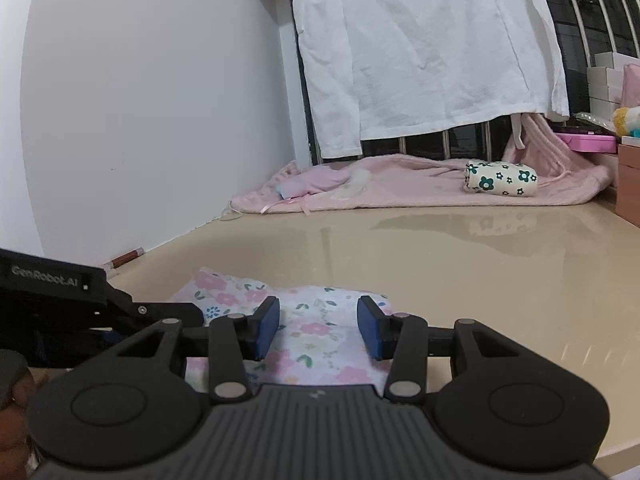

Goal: Fold clothes
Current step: 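Grasp the folded dress bundle with both grippers from its sides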

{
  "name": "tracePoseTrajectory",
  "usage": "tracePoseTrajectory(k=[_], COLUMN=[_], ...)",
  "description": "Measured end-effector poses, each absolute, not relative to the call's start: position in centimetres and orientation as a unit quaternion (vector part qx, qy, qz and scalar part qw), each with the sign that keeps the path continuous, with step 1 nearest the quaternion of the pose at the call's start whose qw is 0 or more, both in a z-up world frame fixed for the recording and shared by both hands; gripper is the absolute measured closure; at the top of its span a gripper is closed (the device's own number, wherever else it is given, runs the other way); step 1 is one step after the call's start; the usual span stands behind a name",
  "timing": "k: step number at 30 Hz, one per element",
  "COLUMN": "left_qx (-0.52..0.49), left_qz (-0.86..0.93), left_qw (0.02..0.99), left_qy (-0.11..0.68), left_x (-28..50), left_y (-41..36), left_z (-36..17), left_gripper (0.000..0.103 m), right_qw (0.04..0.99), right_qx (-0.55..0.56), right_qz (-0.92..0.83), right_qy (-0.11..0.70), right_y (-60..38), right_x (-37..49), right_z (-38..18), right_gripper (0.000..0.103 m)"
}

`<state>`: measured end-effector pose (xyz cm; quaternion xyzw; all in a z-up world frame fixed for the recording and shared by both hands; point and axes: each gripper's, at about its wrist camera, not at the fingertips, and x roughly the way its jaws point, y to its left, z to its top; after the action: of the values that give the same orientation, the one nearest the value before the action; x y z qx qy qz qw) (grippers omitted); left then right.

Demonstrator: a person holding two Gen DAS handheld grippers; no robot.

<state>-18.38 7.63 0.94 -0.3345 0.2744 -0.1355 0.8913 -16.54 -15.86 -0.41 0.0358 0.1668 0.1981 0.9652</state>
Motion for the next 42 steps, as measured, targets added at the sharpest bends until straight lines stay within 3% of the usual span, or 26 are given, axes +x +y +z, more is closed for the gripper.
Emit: tracePoseTrajectory(k=[4, 8, 12, 13, 14, 16, 21, 22, 23, 24, 27, 28, 33, 35, 36, 37, 39, 41, 42], left_qx=[-0.319, -0.356, -0.371, -0.372, -0.370, -0.367, -0.349, -0.339, -0.330, -0.320, -0.323, -0.324, -0.365, -0.369, -0.373, -0.378, -0.375, -0.351, -0.352], left_qz=[-0.137, -0.142, -0.144, -0.145, -0.144, -0.141, -0.132, -0.126, -0.121, -0.115, -0.106, -0.106, -0.098, -0.096, -0.111, -0.128, -0.154, -0.107, -0.104], left_qw=[0.896, 0.877, 0.872, 0.873, 0.875, 0.879, 0.893, 0.893, 0.892, 0.891, 0.887, 0.888, 0.870, 0.862, 0.857, 0.852, 0.849, 0.858, 0.857], left_qy=[0.277, 0.290, 0.284, 0.282, 0.278, 0.268, 0.250, 0.266, 0.283, 0.301, 0.312, 0.310, 0.318, 0.334, 0.337, 0.339, 0.338, 0.359, 0.362], left_x=[-18.5, -18.0, -18.2, -18.3, -18.3, -18.2, -17.0, -16.3, -15.6, -14.8, -14.9, -15.0, -15.1, -14.9, -14.8, -14.7, -14.3, -13.8, -13.6], left_y=[7.2, 7.7, 7.9, 7.9, 8.1, 8.6, 9.3, 8.9, 8.4, 8.0, 7.6, 7.6, 8.8, 9.2, 9.3, 9.4, 9.2, 8.9, 9.1], left_z=[1.1, -0.1, -1.1, -1.3, -1.0, -0.2, 1.7, 1.7, 1.6, 1.5, 0.4, 0.1, 0.0, 0.5, 0.7, 0.9, 0.8, 0.5, 0.5], left_gripper=[0.077, 0.085, 0.084, 0.082, 0.070, 0.056, 0.058, 0.069, 0.096, 0.103, 0.101, 0.099, 0.074, 0.038, 0.035, 0.033, 0.035, 0.072, 0.070], right_qw=[0.963, 0.960, 0.959, 0.959, 0.958, 0.959, 0.958, 0.958, 0.958, 0.958, 0.957, 0.959, 0.952, 0.933, 0.920, 0.909, 0.898, 0.896, 0.897], right_qx=[0.032, 0.027, 0.013, 0.010, 0.007, 0.001, -0.010, -0.013, -0.015, -0.018, -0.018, -0.007, 0.074, 0.111, 0.132, 0.155, 0.191, 0.200, 0.202], right_qz=[0.207, 0.216, 0.219, 0.220, 0.221, 0.220, 0.223, 0.224, 0.225, 0.226, 0.227, 0.224, 0.194, 0.211, 0.224, 0.234, 0.235, 0.236, 0.229], right_qy=[0.170, 0.176, 0.179, 0.180, 0.181, 0.180, 0.178, 0.178, 0.178, 0.178, 0.177, 0.174, 0.224, 0.271, 0.292, 0.307, 0.320, 0.320, 0.318], right_y=[-15.5, -15.1, -14.6, -14.5, -14.4, -14.2, -14.0, -14.0, -14.0, -13.9, -14.3, -14.8, -18.1, -19.3, -19.8, -20.4, -21.2, -21.5, -21.6], right_x=[-16.4, -16.3, -16.1, -16.0, -16.0, -16.0, -16.2, -16.2, -16.3, -16.3, -16.4, -16.5, -14.0, -12.2, -11.3, -10.7, -10.1, -10.1, -10.1], right_z=[-0.6, -1.0, -1.1, -1.2, -1.3, -1.3, -1.4, -1.5, -1.5, -1.5, -0.8, -0.3, 1.1, 0.8, 0.6, 0.1, -0.5, -0.6, -0.5], right_gripper=[0.059, 0.059, 0.058, 0.057, 0.056, 0.056, 0.056, 0.056, 0.056, 0.056, 0.056, 0.055, 0.051, 0.053, 0.058, 0.072, 0.073, 0.073, 0.070])
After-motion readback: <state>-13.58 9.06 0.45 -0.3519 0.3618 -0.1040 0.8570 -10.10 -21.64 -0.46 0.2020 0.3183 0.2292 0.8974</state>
